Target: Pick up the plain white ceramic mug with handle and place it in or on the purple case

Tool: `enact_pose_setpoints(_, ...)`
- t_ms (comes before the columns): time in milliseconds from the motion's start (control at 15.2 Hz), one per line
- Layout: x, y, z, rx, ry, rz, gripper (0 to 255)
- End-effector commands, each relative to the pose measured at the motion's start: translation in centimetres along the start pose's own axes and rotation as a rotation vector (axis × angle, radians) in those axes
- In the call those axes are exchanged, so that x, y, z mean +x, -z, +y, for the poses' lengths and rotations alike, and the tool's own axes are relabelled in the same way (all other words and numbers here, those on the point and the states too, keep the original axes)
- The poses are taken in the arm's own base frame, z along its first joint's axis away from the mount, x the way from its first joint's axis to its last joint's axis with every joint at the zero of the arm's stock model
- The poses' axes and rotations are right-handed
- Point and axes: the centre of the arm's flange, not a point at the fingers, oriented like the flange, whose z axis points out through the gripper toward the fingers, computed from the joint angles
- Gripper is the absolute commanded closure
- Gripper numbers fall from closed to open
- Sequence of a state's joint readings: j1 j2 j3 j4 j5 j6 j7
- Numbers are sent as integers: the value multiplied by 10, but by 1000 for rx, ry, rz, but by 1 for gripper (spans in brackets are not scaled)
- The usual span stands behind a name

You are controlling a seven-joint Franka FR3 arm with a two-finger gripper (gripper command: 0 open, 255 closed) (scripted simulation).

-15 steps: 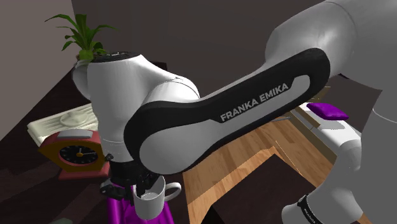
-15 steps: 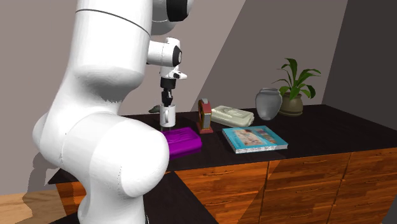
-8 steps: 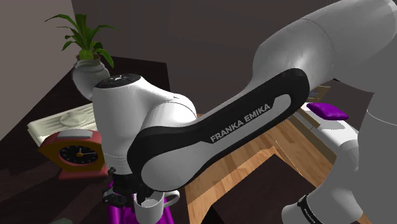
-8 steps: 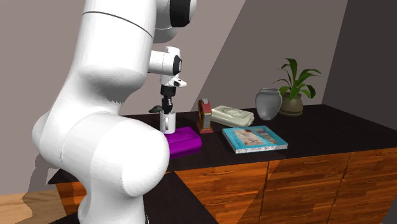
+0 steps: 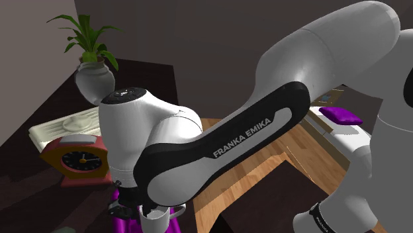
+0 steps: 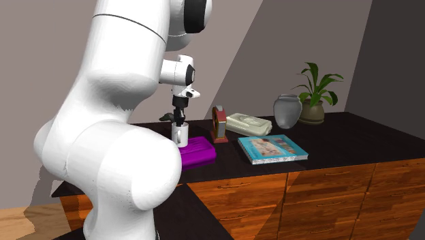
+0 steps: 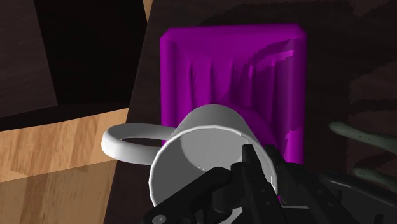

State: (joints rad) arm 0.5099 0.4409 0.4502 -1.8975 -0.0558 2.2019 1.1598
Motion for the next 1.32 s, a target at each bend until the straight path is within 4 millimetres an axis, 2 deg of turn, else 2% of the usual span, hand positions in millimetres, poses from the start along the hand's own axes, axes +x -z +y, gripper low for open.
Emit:
enact_pose_setpoints(0, 0, 0, 0, 0, 0, 0, 255)
enact_pose_setpoints(66, 0, 0, 0, 0, 0, 0, 255)
enact_pose_setpoints(132, 0, 0, 0, 0, 0, 0, 0)
enact_pose_setpoints(462, 0, 0, 0, 0, 0, 0, 0)
enact_pose_setpoints(726, 0, 50, 0, 0, 0, 0, 0)
enact_pose_setpoints(1254, 0, 50, 0, 0, 0, 0, 0)
